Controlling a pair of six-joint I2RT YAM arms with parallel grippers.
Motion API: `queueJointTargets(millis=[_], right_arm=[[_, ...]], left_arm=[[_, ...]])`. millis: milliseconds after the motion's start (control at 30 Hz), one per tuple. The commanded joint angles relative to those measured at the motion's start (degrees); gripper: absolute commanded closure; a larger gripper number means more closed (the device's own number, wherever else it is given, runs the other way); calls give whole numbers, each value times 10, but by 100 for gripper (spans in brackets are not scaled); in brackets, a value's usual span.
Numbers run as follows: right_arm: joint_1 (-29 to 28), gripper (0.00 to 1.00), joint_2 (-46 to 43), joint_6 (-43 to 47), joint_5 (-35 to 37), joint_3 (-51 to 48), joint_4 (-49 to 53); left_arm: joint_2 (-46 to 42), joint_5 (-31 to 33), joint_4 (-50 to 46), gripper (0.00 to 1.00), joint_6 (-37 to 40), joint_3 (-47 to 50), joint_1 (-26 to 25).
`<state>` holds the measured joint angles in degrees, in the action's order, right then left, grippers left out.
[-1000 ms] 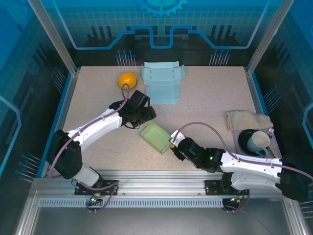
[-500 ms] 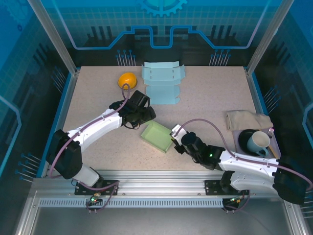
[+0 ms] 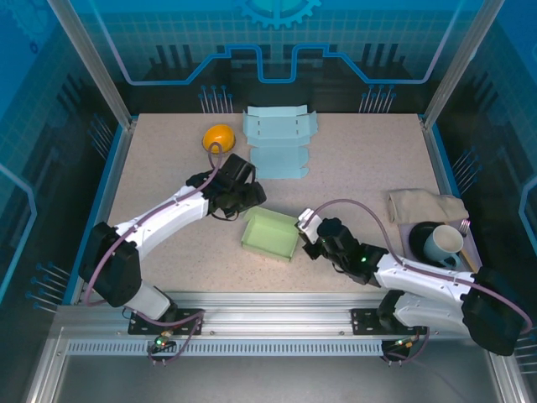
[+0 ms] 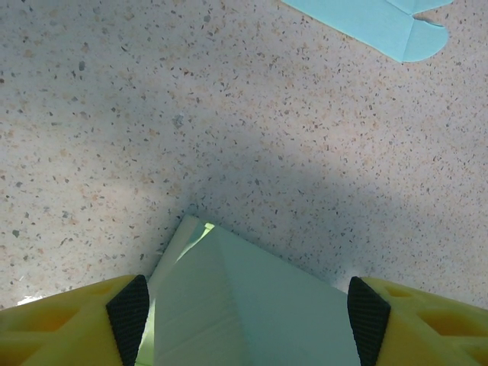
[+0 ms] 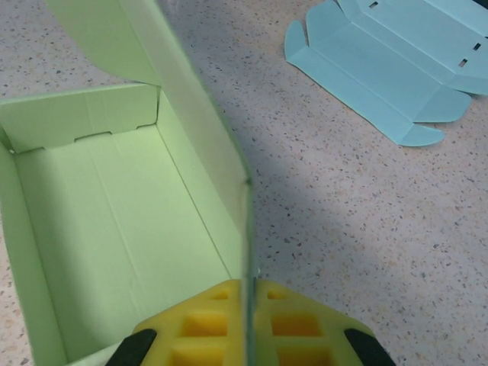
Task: Fold the paper box
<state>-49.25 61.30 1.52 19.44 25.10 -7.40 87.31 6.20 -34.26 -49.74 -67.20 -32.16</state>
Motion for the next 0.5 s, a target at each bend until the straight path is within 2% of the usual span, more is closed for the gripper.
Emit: queueJointTargets(millis=[0,233,467], right_arm=[[24,100,-6,33,-38,5,-13],[75,100,28,116,-80,79,-15],[106,100,92,136,-109,143,-15]], left_arm=[[-1,-13,-12,27,20,-27,12],[5,-19,6,26,13,-27,13],[63,-24,12,26,20,-74,13]])
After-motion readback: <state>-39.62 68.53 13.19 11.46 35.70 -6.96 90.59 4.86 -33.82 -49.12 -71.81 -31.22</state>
